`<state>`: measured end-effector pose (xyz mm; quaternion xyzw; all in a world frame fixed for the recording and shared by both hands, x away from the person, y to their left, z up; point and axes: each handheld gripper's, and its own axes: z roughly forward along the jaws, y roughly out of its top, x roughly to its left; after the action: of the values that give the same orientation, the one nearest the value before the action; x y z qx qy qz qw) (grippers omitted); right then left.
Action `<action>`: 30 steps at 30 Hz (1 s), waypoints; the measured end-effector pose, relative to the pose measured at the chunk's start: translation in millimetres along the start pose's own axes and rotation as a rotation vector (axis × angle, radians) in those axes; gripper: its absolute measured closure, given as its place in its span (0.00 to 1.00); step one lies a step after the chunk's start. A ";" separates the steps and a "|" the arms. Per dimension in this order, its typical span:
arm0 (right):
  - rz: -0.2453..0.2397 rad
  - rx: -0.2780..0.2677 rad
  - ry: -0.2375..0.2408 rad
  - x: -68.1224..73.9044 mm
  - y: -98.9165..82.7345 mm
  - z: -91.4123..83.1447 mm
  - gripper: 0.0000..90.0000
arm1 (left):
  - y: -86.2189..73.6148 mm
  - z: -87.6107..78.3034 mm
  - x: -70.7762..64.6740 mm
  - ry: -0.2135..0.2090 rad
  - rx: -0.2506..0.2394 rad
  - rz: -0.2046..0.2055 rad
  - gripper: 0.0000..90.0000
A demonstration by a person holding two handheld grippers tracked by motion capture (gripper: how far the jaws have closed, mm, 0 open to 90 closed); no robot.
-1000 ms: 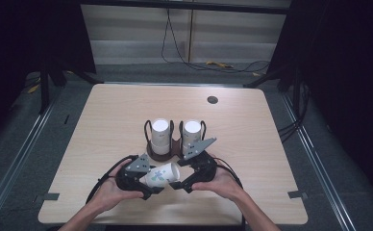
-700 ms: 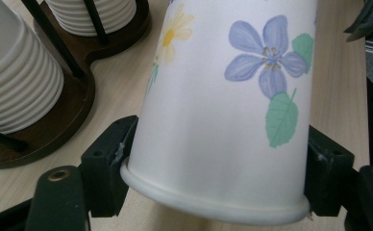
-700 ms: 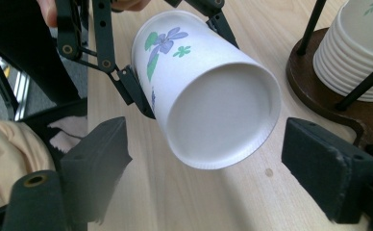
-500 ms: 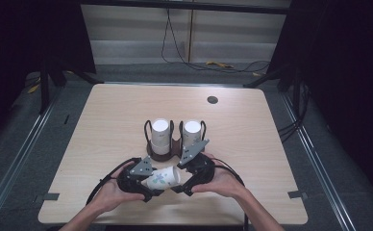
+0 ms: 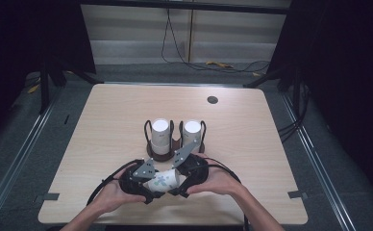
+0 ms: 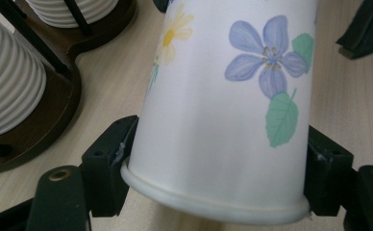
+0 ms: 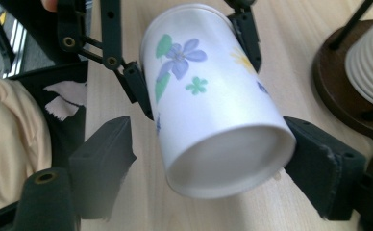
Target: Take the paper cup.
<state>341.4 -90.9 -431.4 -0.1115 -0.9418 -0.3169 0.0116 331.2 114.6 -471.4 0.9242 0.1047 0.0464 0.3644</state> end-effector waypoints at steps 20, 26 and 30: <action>-0.038 0.040 0.025 0.4 0.9 4.9 0.36 | 3.7 1.0 -5.2 -0.012 0.008 0.059 0.29; -0.066 0.062 0.018 2.7 2.0 5.7 0.36 | 3.8 1.6 -6.6 -0.015 0.011 0.053 0.29; -0.089 0.083 0.001 5.9 5.1 6.9 0.35 | 3.9 0.4 -6.7 -0.015 0.013 0.058 0.30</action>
<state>337.1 -81.7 -433.3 -0.0688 -0.9581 -0.2780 0.0027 325.4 110.0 -469.1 0.9294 0.0753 0.0494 0.3578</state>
